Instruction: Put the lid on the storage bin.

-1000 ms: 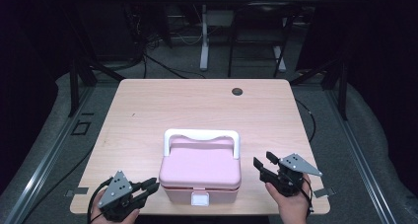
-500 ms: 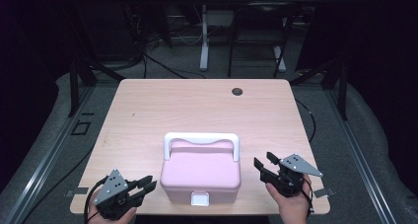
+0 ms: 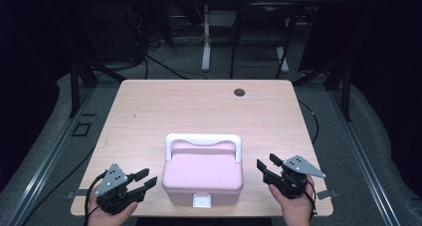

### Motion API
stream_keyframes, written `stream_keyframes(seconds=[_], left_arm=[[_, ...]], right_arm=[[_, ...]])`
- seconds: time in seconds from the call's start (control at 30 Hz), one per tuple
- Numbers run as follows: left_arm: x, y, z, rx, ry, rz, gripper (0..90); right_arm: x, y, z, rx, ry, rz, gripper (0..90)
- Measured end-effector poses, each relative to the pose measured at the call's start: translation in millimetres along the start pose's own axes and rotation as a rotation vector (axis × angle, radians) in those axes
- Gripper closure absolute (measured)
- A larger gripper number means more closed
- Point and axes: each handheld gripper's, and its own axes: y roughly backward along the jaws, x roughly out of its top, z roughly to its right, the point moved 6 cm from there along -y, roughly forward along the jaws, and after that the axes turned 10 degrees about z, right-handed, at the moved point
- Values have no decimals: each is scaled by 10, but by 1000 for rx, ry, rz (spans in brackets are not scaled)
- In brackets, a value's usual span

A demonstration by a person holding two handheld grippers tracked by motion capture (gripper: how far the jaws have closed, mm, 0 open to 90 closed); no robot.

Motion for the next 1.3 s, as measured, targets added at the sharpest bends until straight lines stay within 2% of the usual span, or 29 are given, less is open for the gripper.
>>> stream_keyframes(seconds=[0.33, 0.6, 1.0, 1.03, 1.23, 1.3], left_arm=[[219, -179, -188, 44, 5, 21, 563], [321, -335, -341, 86, 37, 39, 558], [255, -539, -606, 124, 77, 17, 559], [240, -562, -618, 124, 82, 29, 558], [107, -625, -658, 124, 84, -6, 559], [75, -625, -652, 120, 94, 0, 560]], right_arm=[[-4, 1, 26, -5, -7, 2, 460], [-13, 6, 32, -11, -16, -2, 459], [-39, -6, 63, -15, -10, -11, 459], [-42, -8, 70, -16, -5, -11, 459], [-81, -24, 77, -11, -7, -32, 462], [-93, -32, 83, -14, -6, -35, 464]])
